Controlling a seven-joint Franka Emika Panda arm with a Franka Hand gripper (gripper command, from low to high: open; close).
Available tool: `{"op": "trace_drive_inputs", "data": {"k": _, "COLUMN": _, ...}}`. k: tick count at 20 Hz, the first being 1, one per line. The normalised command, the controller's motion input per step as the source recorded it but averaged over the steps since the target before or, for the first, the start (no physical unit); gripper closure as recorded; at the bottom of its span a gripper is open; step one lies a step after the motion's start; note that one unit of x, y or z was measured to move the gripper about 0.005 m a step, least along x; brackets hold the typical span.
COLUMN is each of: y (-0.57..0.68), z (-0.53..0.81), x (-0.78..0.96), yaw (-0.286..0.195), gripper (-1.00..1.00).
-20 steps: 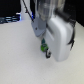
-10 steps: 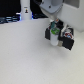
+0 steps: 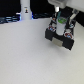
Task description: Open the kcup holder, insert the kcup into the holder, and close the kcup holder
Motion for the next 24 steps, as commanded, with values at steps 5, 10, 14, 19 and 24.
{"op": "trace_drive_inputs", "data": {"k": 5, "y": 0.41, "z": 0.13, "x": -0.36, "yaw": 0.114, "gripper": 1.00}}
{"op": "trace_drive_inputs", "data": {"k": 10, "y": 0.42, "z": 0.07, "x": -0.34, "yaw": 0.109, "gripper": 1.00}}
{"op": "trace_drive_inputs", "data": {"k": 14, "y": 0.40, "z": 0.04, "x": -0.34, "yaw": 0.115, "gripper": 1.00}}
{"op": "trace_drive_inputs", "data": {"k": 19, "y": 0.26, "z": -0.03, "x": -0.32, "yaw": 0.114, "gripper": 1.00}}
{"op": "trace_drive_inputs", "data": {"k": 24, "y": 0.20, "z": -0.07, "x": -0.32, "yaw": 0.106, "gripper": 1.00}}
